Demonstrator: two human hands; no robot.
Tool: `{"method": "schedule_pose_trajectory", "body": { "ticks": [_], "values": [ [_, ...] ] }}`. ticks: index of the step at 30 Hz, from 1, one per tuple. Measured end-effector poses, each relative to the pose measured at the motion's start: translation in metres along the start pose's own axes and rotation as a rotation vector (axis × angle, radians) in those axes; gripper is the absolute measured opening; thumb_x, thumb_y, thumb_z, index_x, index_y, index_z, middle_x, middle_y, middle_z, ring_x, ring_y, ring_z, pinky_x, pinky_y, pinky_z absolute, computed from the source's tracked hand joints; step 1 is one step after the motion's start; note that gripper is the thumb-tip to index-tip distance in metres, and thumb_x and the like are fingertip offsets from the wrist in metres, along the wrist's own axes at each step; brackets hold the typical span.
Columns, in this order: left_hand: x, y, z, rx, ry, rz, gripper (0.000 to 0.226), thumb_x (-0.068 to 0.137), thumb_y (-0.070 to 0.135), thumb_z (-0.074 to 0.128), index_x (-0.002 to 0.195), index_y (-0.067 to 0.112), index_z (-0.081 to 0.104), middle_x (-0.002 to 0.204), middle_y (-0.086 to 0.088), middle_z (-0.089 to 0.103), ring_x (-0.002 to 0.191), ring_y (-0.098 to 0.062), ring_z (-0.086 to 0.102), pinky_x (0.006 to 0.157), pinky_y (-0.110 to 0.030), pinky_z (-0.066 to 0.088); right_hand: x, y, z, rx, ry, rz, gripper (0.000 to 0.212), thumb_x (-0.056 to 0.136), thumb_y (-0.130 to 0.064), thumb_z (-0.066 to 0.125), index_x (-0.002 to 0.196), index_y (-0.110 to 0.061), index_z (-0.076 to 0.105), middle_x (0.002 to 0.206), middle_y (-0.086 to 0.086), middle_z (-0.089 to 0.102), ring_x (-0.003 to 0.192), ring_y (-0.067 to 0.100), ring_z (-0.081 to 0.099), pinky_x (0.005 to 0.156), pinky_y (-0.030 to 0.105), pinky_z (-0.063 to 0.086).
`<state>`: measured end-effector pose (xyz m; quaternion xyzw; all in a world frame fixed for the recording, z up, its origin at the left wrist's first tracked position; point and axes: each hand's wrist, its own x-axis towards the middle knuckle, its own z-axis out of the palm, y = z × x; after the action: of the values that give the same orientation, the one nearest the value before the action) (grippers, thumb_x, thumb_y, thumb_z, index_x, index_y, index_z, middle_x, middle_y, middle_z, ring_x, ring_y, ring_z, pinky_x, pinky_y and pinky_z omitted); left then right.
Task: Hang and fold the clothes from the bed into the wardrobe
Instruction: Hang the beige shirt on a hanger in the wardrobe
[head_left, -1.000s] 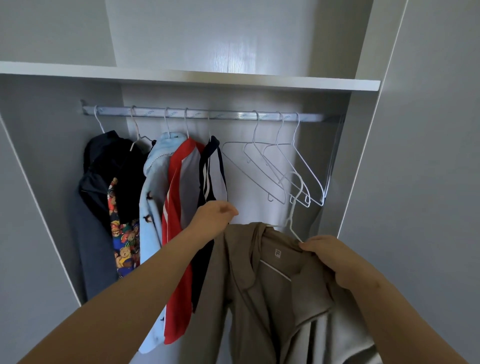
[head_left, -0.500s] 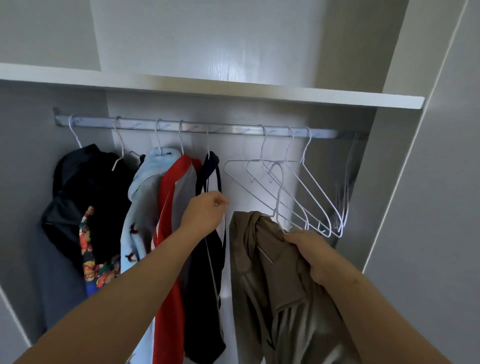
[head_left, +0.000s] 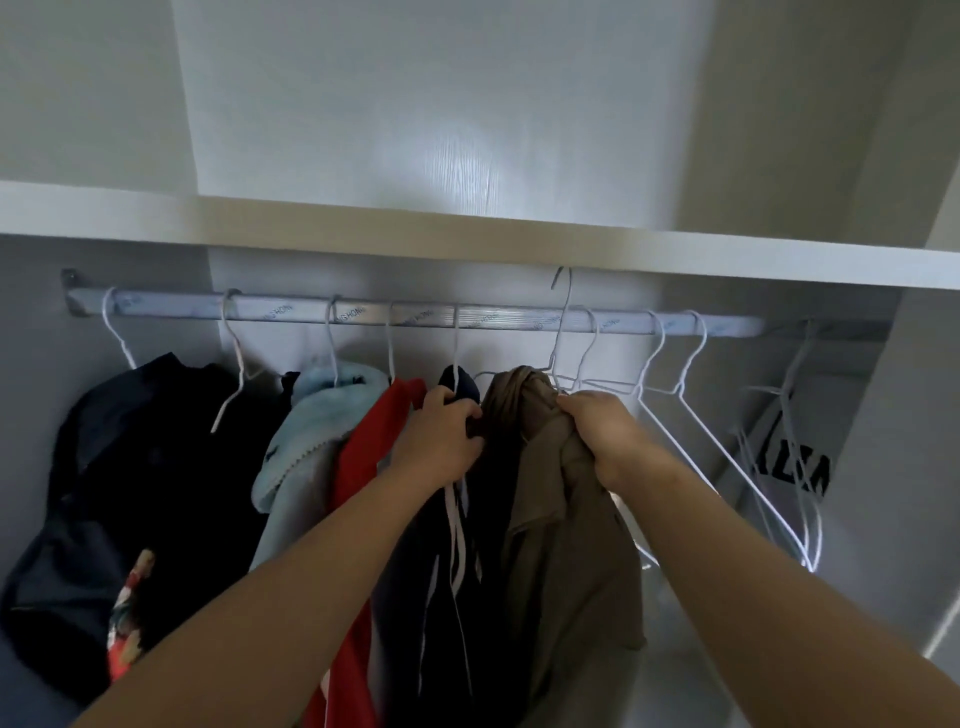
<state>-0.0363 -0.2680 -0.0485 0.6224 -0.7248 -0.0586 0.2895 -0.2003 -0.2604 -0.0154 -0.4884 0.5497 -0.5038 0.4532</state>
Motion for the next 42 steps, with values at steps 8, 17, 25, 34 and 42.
{"method": "schedule_pose_trajectory", "body": {
  "ticks": [8,17,25,34,42],
  "values": [
    [0.022,-0.025,0.012,-0.109,-0.025,-0.042,0.04,0.083,0.019,0.063,0.122,0.02,0.054,0.121,-0.008,0.042,0.109,-0.022,0.048,0.092,-0.029,0.042,0.058,0.011,0.033,-0.121,0.012,0.016,0.031,0.09,-0.007,0.053,0.061,-0.011,0.042,0.061,0.009,0.041,0.055,0.018,0.039,0.053,0.028,0.034],
    [0.023,-0.036,0.025,-0.416,0.017,-0.105,0.03,0.077,0.016,0.064,0.097,0.036,0.054,0.108,-0.006,0.053,0.091,-0.024,0.059,0.077,-0.043,0.055,0.065,0.039,0.042,-0.132,0.049,0.027,0.02,0.094,-0.013,0.05,0.074,-0.009,0.052,0.065,0.007,0.049,0.057,0.016,0.046,0.053,0.024,0.038],
    [0.018,-0.031,0.034,-0.49,0.07,-0.152,0.031,0.081,0.012,0.064,0.104,0.031,0.057,0.107,-0.01,0.057,0.088,-0.022,0.059,0.076,-0.032,0.052,0.061,0.056,0.035,-0.237,0.145,-0.03,0.016,0.093,-0.022,0.049,0.084,-0.009,0.049,0.069,0.002,0.048,0.061,0.014,0.045,0.056,0.025,0.037],
    [-0.025,-0.001,0.03,-0.411,0.183,-0.215,0.023,0.088,0.011,0.058,0.11,0.016,0.06,0.124,-0.005,0.039,0.084,-0.007,0.043,0.074,-0.018,0.039,0.009,0.068,0.005,-0.087,0.121,0.056,0.014,0.086,-0.008,0.047,0.074,-0.014,0.042,0.078,0.008,0.047,0.072,0.022,0.045,0.053,0.026,0.035],
    [-0.112,0.069,0.038,-0.672,0.031,-0.214,0.013,0.093,0.021,0.05,0.087,0.028,0.059,0.09,0.008,0.059,0.086,-0.013,0.056,0.072,-0.023,0.042,-0.092,0.082,-0.048,-0.063,0.104,0.108,0.007,0.095,-0.019,0.048,0.096,-0.012,0.048,0.084,0.003,0.052,0.064,0.012,0.049,0.057,0.023,0.041]
  ]
}}
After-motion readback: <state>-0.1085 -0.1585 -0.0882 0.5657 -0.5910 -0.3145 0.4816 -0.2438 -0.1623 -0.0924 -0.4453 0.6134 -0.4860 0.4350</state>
